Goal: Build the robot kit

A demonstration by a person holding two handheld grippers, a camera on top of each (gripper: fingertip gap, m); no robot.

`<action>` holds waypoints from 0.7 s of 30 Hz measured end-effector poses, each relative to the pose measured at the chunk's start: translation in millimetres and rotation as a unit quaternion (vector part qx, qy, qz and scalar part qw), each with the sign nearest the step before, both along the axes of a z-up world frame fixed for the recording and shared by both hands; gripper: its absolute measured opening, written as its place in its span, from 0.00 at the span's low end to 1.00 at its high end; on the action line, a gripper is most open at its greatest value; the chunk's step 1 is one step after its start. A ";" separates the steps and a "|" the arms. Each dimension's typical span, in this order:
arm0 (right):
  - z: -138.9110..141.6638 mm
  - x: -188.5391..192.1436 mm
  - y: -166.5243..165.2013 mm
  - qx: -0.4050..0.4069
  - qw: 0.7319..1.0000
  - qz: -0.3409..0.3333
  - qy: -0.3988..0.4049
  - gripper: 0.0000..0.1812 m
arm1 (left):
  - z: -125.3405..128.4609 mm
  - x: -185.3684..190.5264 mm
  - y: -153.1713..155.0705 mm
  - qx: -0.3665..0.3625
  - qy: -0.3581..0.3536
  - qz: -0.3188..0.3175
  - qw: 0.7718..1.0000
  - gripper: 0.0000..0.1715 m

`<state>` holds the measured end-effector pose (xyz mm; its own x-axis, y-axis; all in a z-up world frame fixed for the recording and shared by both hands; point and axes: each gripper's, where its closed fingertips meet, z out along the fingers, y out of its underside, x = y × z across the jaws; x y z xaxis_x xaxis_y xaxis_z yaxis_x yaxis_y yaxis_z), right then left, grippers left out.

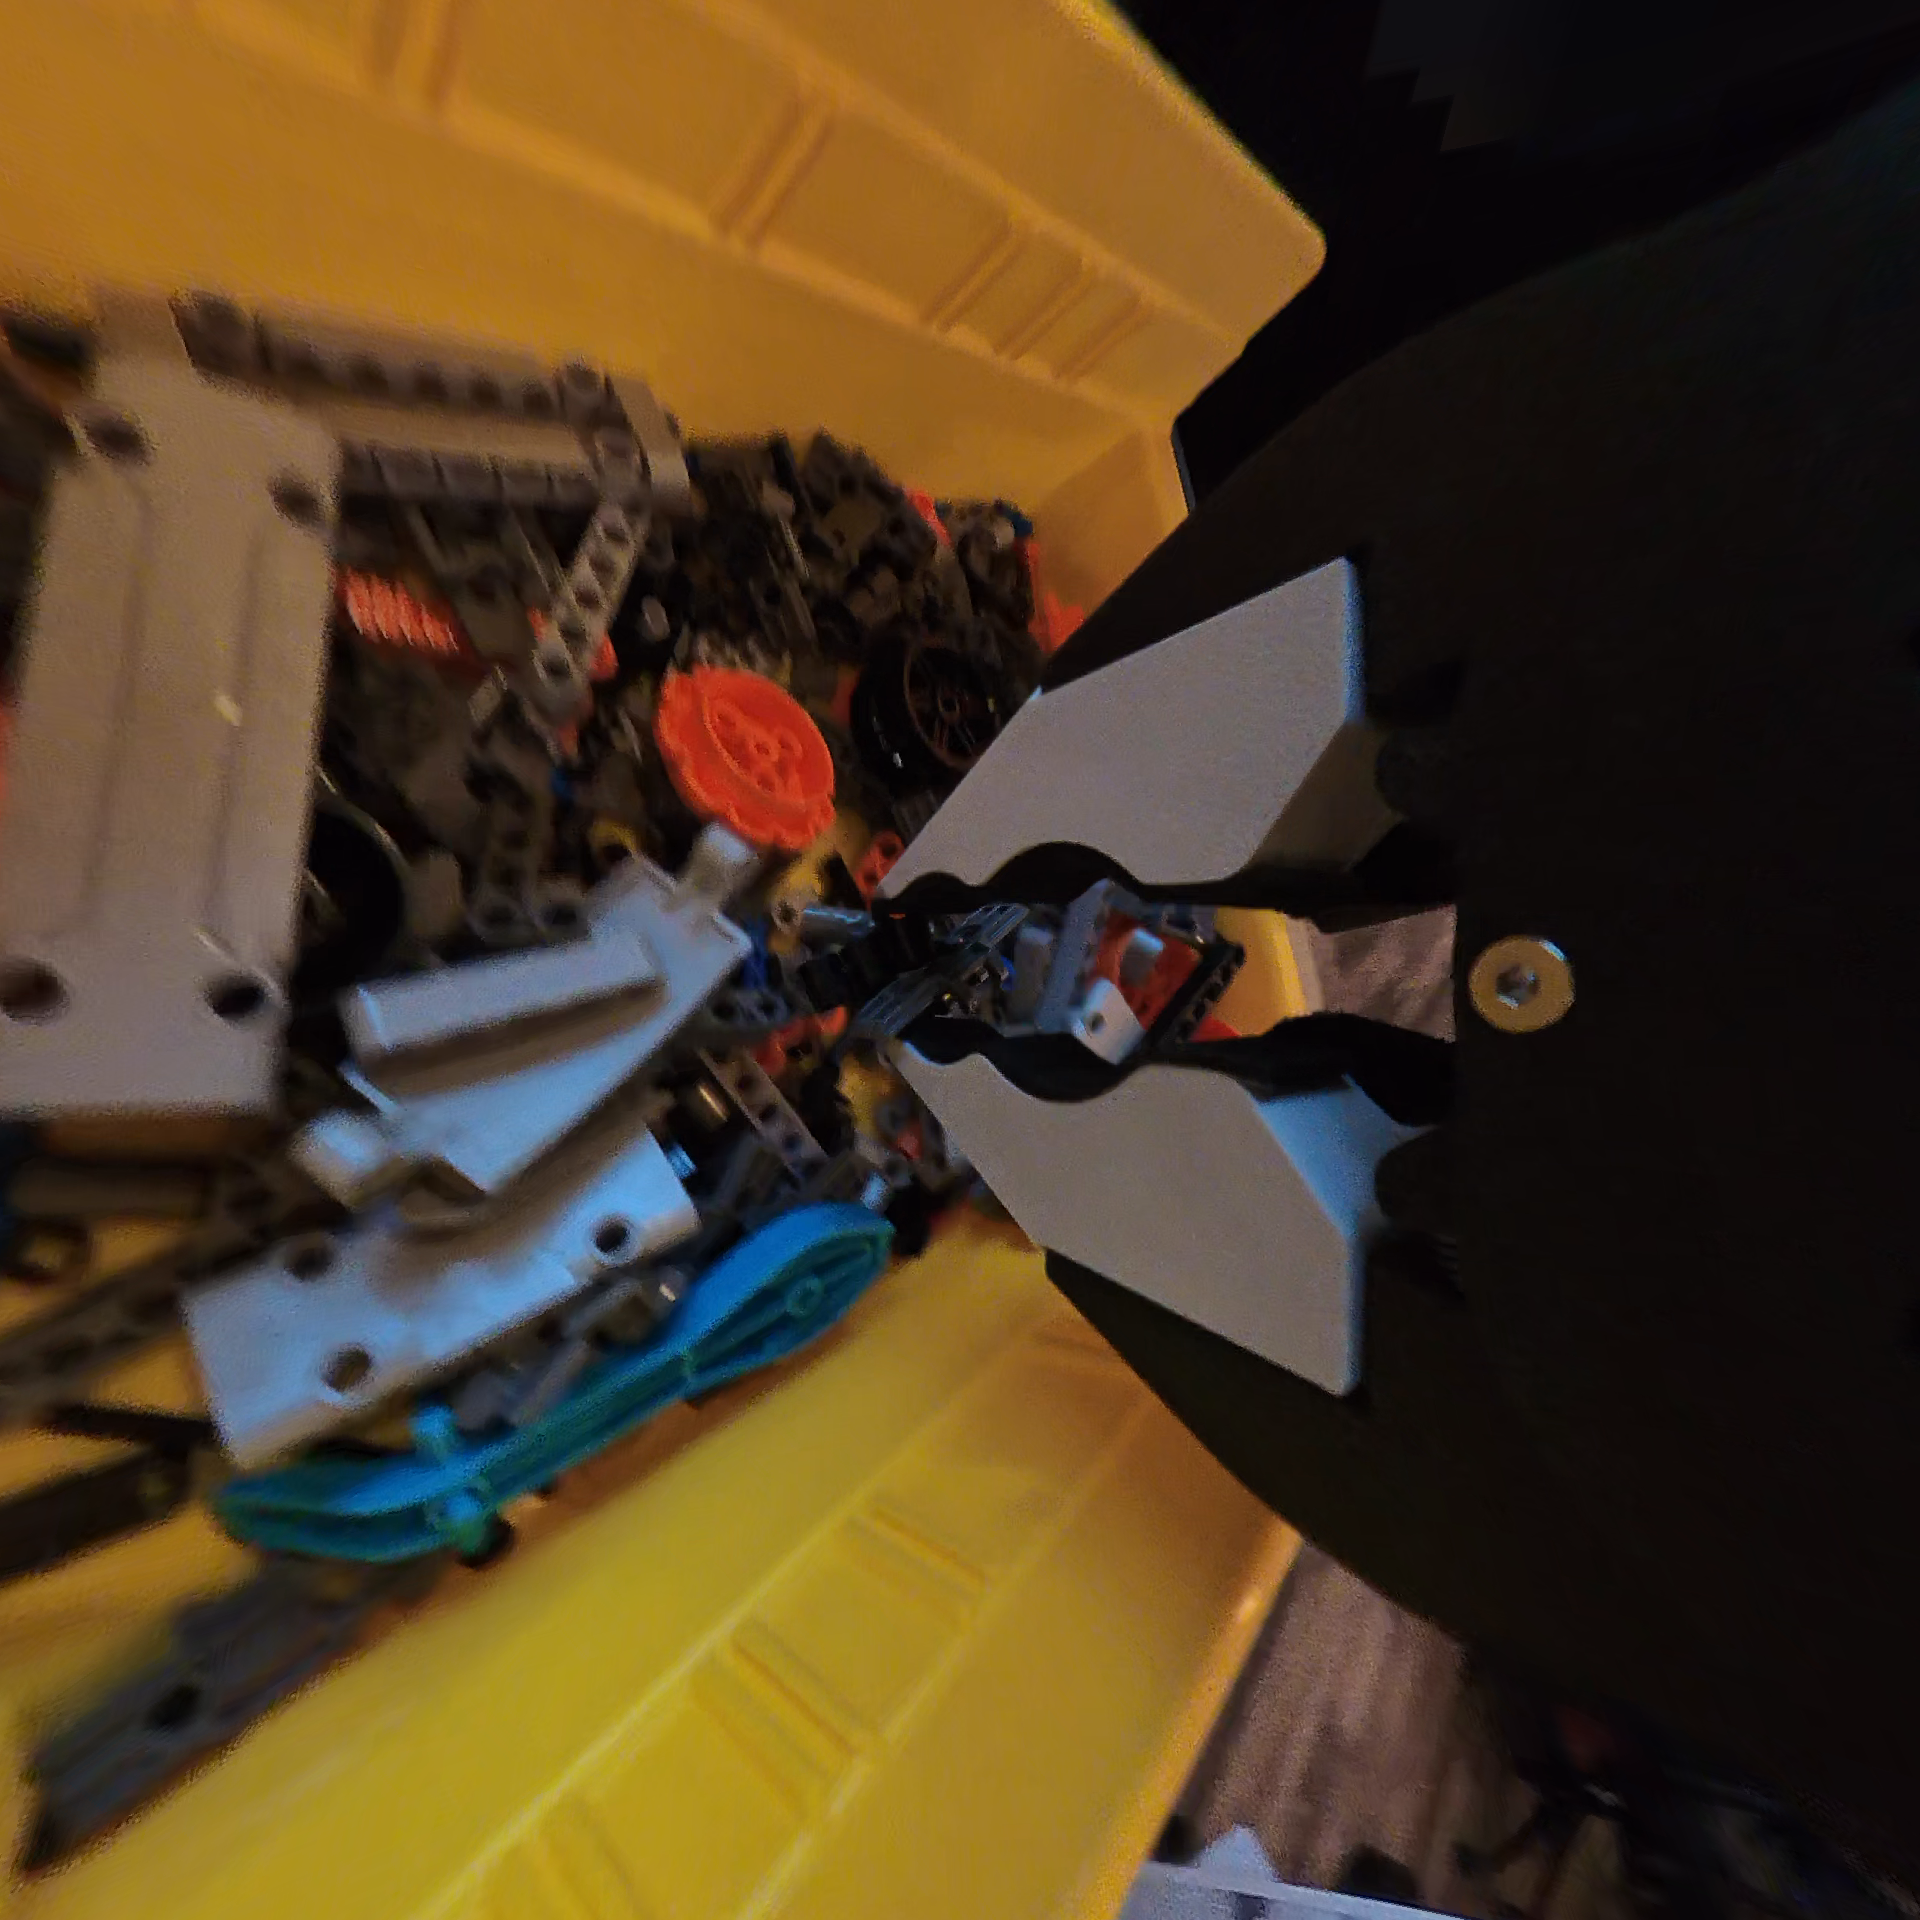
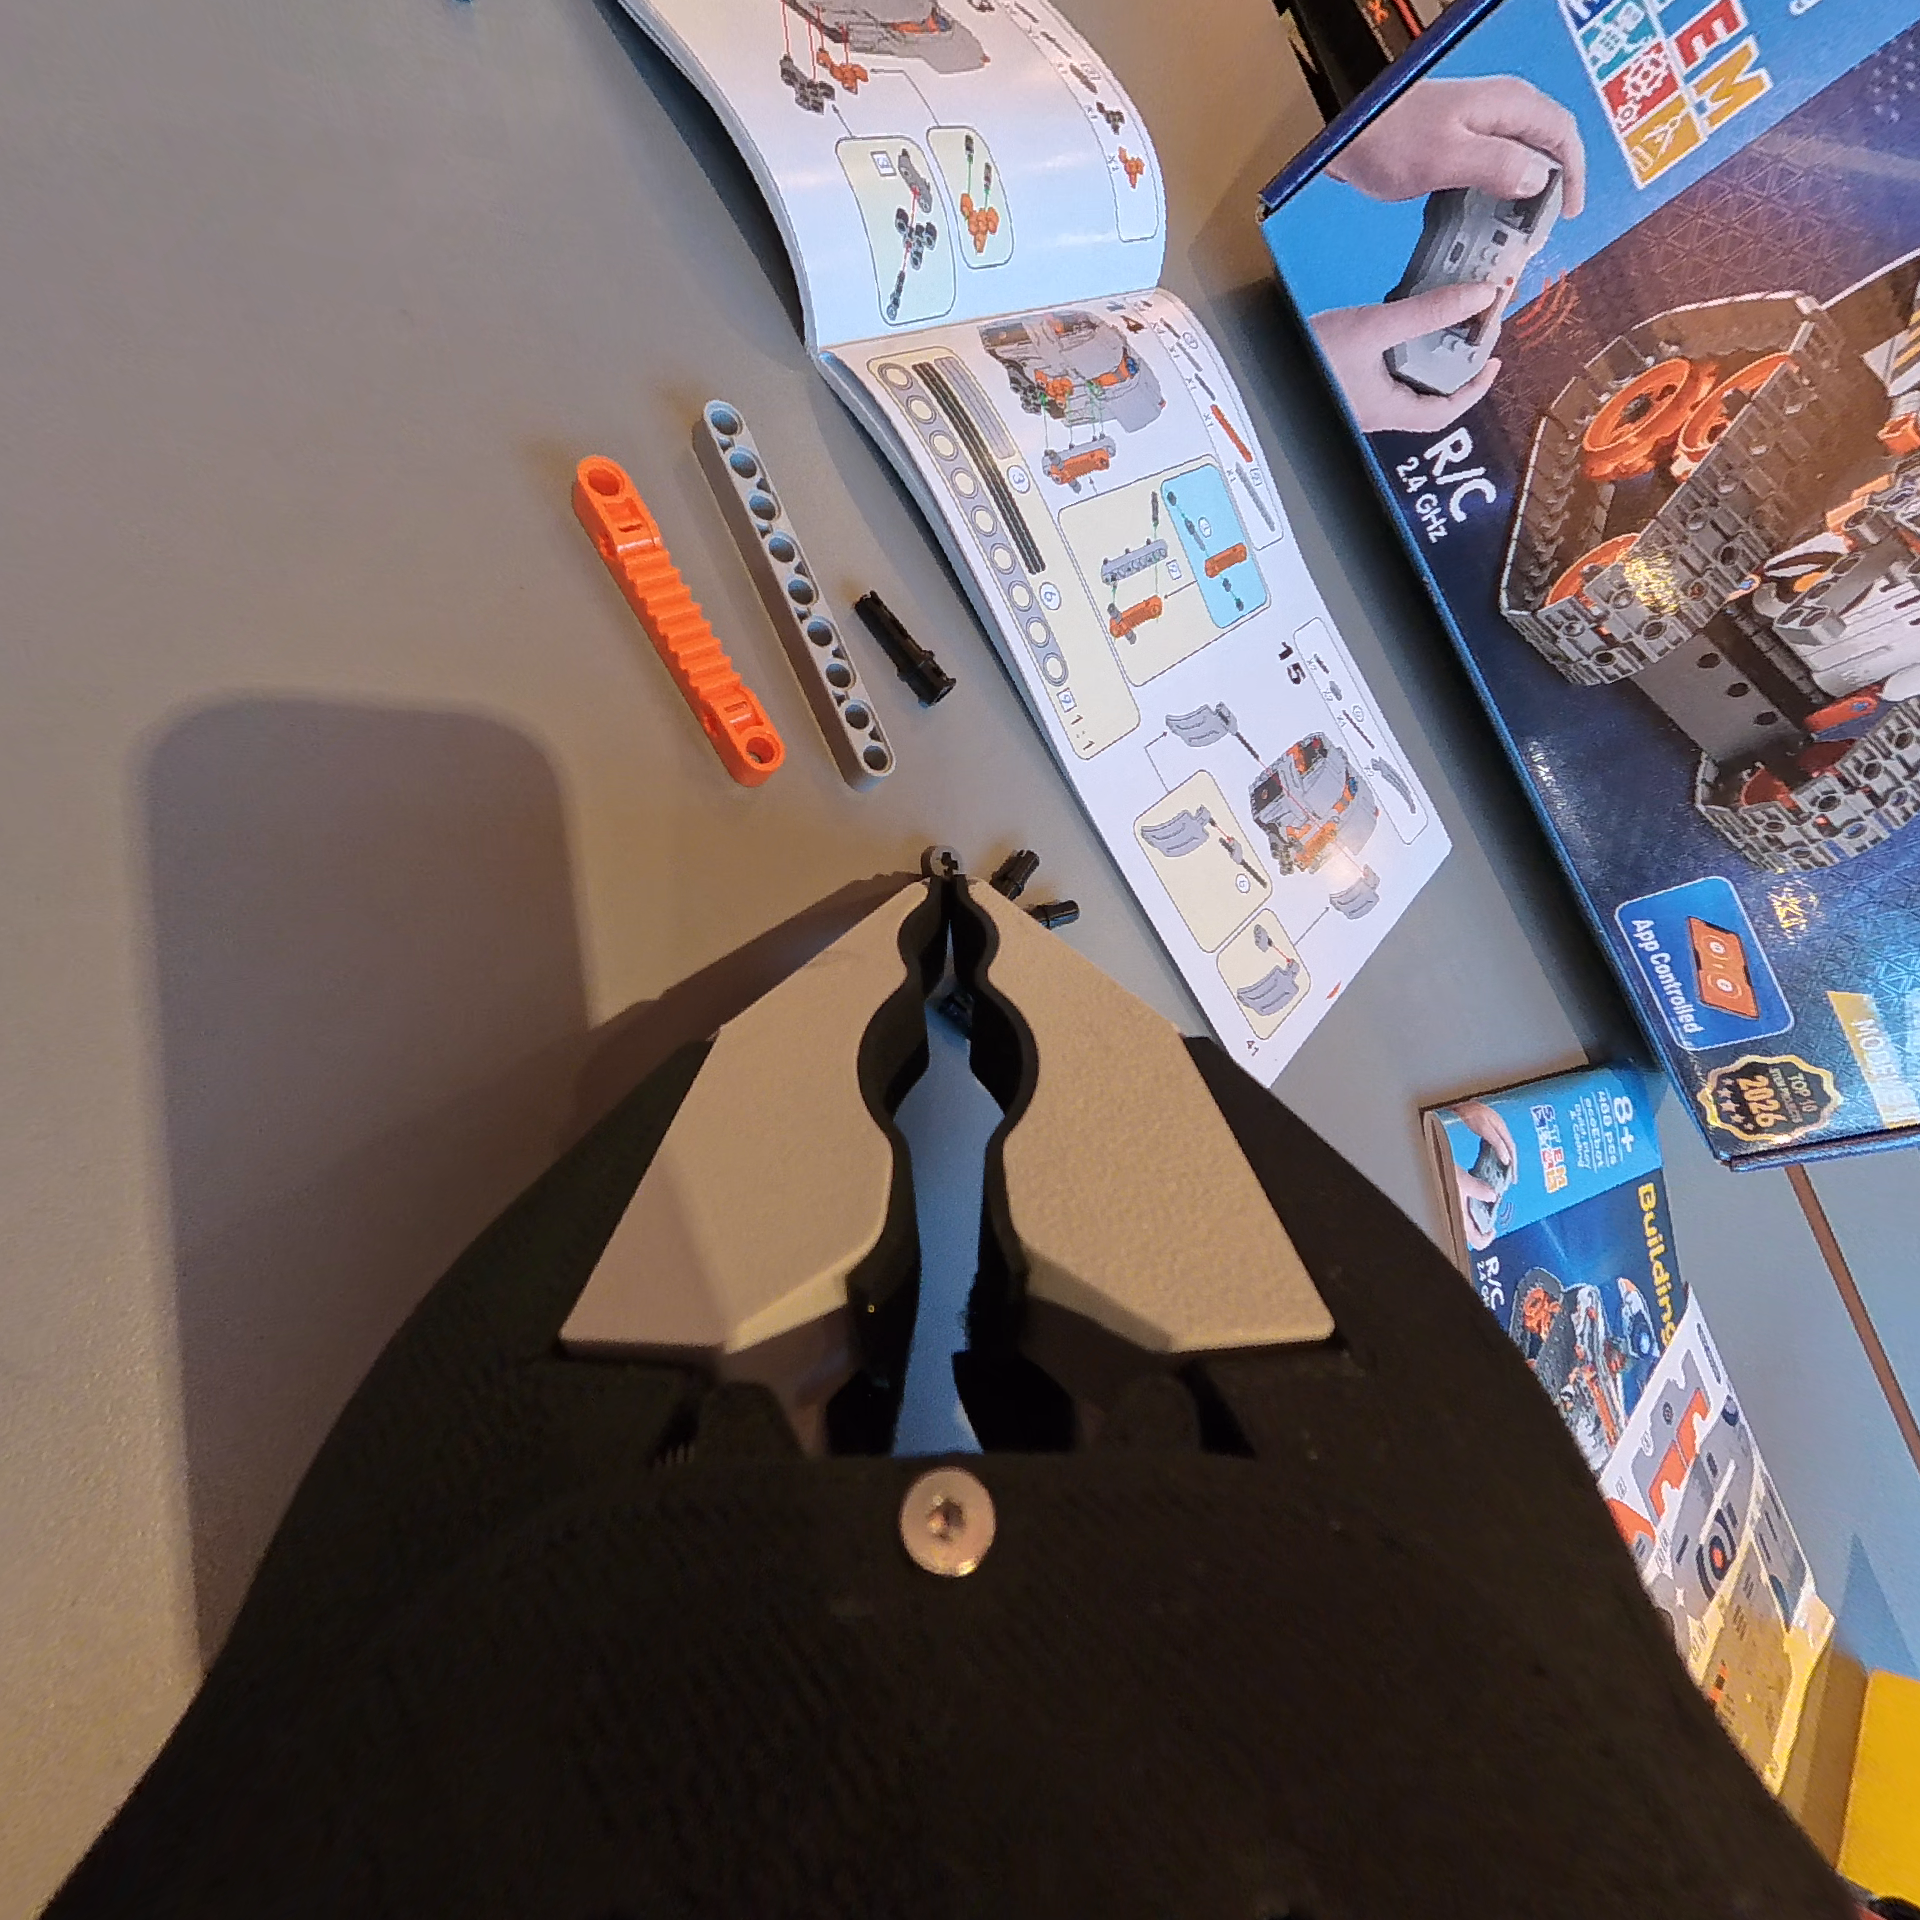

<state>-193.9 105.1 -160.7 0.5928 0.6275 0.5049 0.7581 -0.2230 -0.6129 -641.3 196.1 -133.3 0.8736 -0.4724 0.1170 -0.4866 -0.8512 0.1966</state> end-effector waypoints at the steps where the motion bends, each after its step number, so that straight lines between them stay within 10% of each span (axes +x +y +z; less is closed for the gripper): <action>1: 0.0 0.0 0.0 0.000 1.000 0.000 0.000 0.00 | 2.1 9.9 1.8 0.006 -0.022 -0.009 1.000 0.09; 4: 0.0 -0.1 0.1 0.000 1.000 0.000 0.000 0.00 | -2.9 24.9 3.5 0.008 -0.022 -0.038 0.999 0.43; 7: 0.0 0.0 0.1 0.001 1.000 0.000 -0.001 0.00 | -16.5 29.0 -4.3 -0.020 0.021 -0.061 0.998 0.47; 21: 0.1 -0.2 -0.2 0.000 1.000 0.000 -0.001 0.00 | -20.3 8.2 -3.9 -0.028 0.089 -0.039 0.995 0.20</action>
<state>-194.1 104.9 -160.6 0.5913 0.6275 0.5066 0.7596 -0.2222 -0.6113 -633.1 192.2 -153.6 0.8441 -0.5361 -0.0081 -0.5036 -0.7979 0.3312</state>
